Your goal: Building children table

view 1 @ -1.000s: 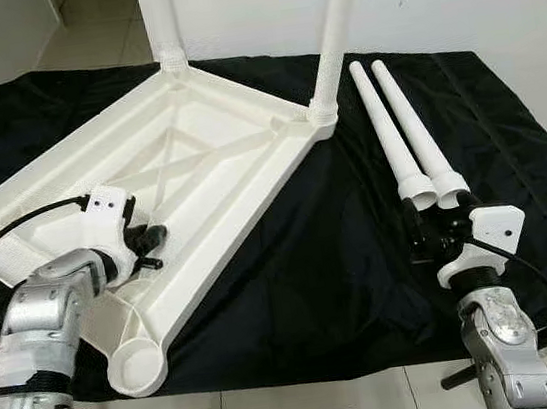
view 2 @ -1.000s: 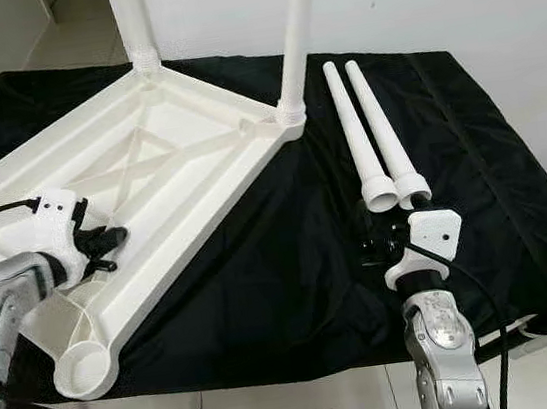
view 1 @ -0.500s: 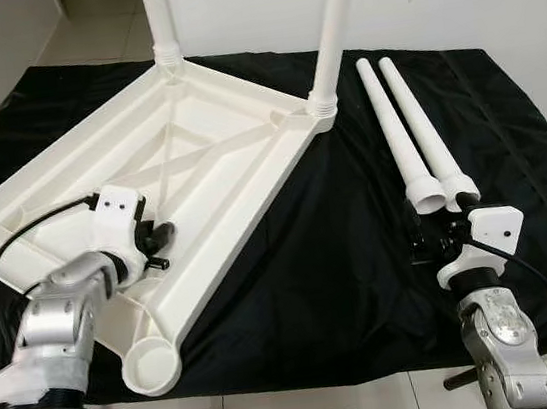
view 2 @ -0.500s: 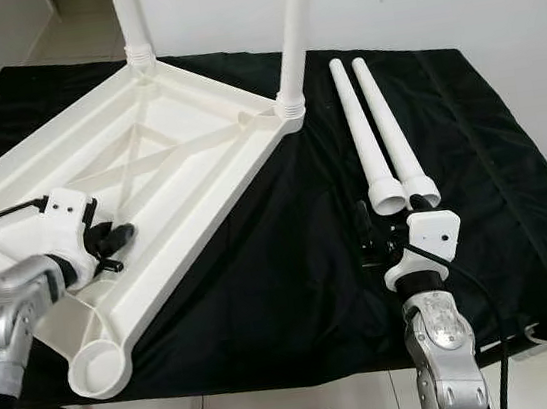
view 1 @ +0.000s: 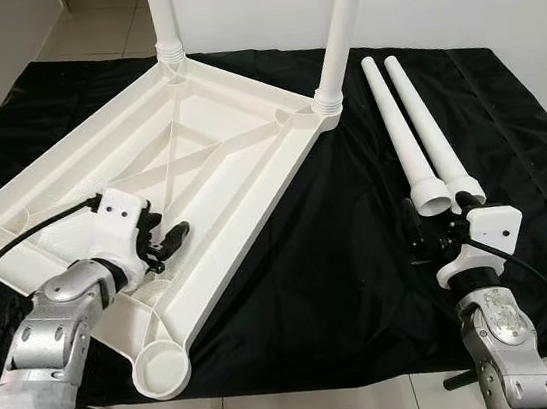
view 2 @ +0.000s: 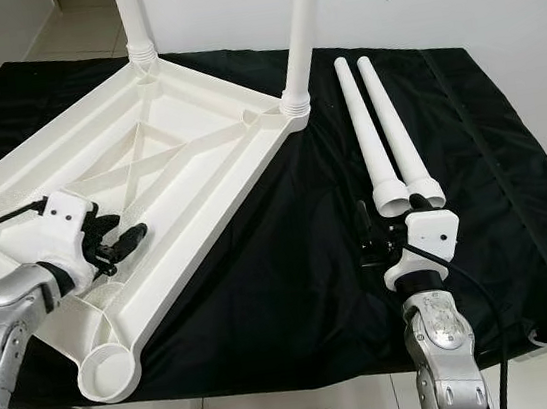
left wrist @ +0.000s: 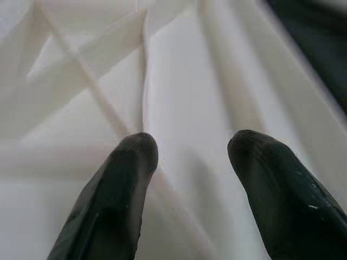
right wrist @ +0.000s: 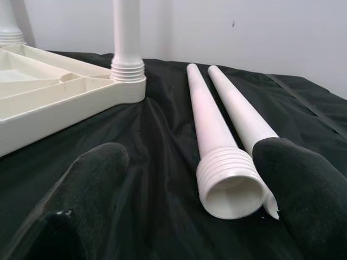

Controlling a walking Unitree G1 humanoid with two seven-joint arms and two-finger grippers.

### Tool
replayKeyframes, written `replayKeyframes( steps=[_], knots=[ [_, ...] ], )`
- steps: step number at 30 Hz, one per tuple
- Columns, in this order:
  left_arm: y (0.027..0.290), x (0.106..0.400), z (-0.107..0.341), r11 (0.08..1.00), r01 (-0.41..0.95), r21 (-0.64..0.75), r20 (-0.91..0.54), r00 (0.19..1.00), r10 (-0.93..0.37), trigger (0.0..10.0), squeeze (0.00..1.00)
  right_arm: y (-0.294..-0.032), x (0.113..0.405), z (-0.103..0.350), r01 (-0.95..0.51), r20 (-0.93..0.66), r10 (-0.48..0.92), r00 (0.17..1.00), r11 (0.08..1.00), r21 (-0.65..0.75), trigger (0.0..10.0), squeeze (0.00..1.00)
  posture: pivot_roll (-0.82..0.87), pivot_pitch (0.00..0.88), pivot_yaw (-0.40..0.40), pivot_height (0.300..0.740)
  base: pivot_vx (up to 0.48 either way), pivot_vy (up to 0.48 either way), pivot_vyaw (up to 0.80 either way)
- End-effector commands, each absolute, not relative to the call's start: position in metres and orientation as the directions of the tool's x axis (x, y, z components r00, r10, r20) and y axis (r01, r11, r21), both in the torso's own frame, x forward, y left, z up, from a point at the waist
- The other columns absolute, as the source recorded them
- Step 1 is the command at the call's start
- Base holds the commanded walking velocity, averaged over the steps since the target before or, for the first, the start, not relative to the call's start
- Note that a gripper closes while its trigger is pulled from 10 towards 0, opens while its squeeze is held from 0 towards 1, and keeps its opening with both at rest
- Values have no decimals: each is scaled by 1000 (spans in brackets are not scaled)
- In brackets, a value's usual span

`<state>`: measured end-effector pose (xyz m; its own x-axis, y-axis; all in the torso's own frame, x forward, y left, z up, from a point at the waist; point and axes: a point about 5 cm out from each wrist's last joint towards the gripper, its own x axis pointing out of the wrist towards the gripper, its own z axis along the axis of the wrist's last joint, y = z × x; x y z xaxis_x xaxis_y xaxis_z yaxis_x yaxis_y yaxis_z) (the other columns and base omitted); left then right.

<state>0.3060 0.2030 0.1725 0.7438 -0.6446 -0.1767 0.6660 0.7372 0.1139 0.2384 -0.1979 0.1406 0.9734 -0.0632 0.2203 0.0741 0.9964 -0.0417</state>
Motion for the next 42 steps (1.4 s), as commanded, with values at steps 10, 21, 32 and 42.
replayKeyframes(
  steps=[10,21,32,42],
  knots=[
    [239,316,193,763,593,255,-141,804,-578,10000,0,-197,242,137,64,208,-55,977,997,-39,10000,0,78,58,-61,740,0,0,0],
    [258,299,184,631,735,246,-295,677,-674,10000,0,-198,243,136,54,206,-43,978,997,-48,10000,0,91,56,-67,740,0,0,0],
    [267,260,162,441,883,159,-544,451,-708,10000,0,-198,246,136,45,205,-34,978,998,-48,10000,0,108,73,-73,740,0,0,0],
    [242,255,146,362,918,164,-570,388,-724,10000,0,-202,249,139,51,215,-38,976,997,-56,10000,0,99,74,-70,740,0,0,0]
  ],
)
